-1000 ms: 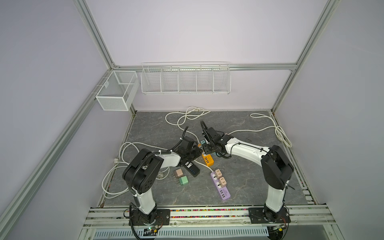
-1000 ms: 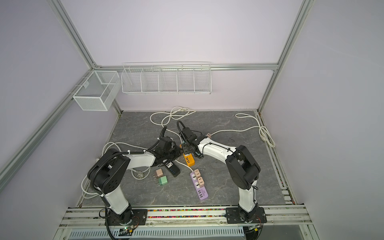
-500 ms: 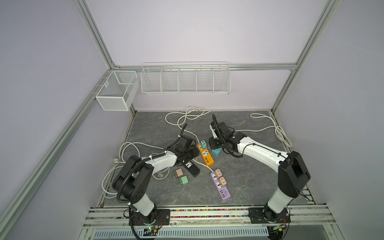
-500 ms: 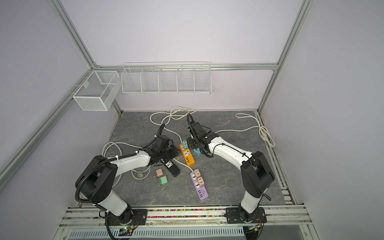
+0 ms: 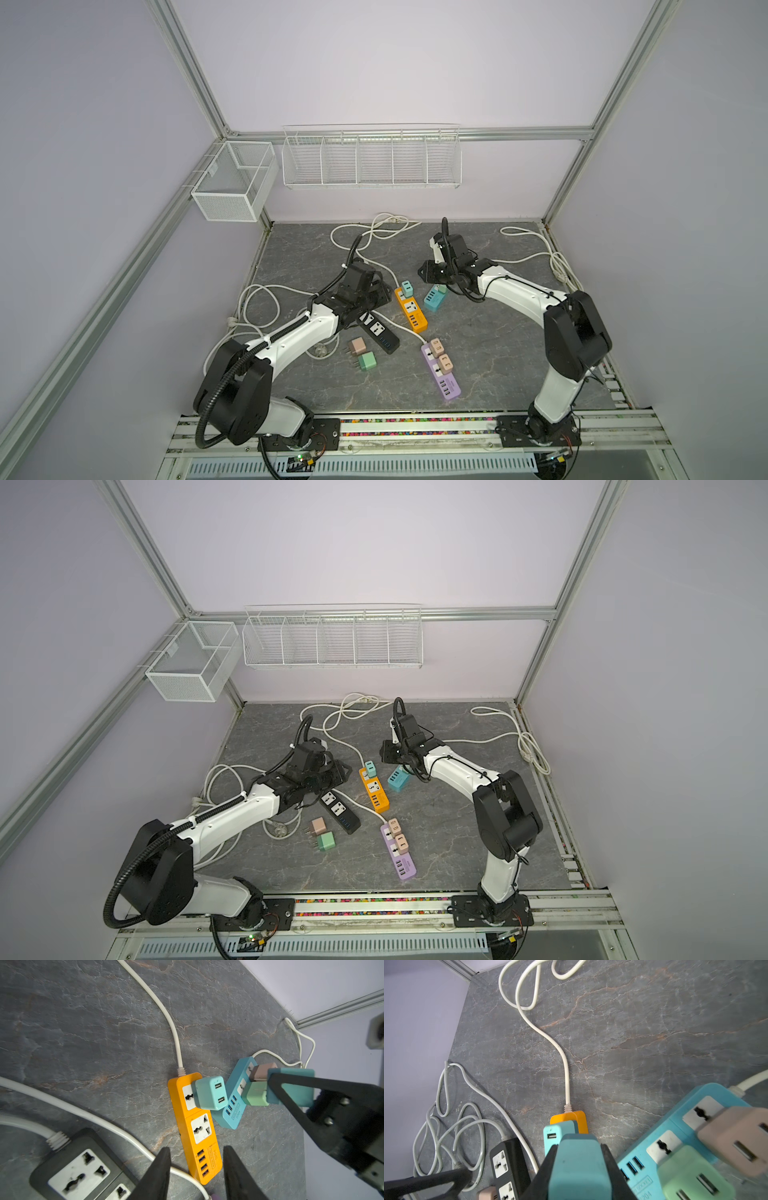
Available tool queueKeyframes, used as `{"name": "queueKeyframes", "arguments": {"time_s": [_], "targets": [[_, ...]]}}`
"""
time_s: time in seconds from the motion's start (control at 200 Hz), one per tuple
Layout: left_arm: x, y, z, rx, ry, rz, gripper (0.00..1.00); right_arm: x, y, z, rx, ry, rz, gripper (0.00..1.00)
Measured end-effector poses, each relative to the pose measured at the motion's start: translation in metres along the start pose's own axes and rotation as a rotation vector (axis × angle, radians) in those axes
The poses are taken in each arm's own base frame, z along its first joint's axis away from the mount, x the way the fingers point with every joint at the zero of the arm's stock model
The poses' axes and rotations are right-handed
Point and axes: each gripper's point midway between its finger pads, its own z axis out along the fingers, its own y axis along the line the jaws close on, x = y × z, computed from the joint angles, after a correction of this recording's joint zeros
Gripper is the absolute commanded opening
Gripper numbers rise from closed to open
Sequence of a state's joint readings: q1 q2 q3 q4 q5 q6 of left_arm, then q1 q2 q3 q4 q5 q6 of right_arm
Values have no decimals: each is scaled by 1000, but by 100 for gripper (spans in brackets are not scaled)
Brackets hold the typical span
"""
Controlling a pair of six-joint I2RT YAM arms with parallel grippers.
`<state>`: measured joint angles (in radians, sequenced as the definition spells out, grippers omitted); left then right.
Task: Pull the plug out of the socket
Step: 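Carry the teal adapter past the orange strip, set it down, open right gripper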
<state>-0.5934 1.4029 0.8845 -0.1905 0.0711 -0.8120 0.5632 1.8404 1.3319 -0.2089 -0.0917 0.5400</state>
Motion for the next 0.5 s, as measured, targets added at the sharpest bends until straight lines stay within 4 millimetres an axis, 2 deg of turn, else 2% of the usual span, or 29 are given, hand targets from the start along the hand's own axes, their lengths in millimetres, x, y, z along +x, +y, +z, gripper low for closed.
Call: {"name": "queueKeyframes", "arguments": {"time_s": [0.125,0.24,0.5], "targets": [[-6,7,-6,-8,-19,-9,44,5,-5,22,0,26,24,30],[-7,18,-12,-20,-32,-22,45,9,-10,34,3,42,42,30],[-13,26,-19,-26,-53,-38,46,0,-6,58,-15,39,58,31]]}}
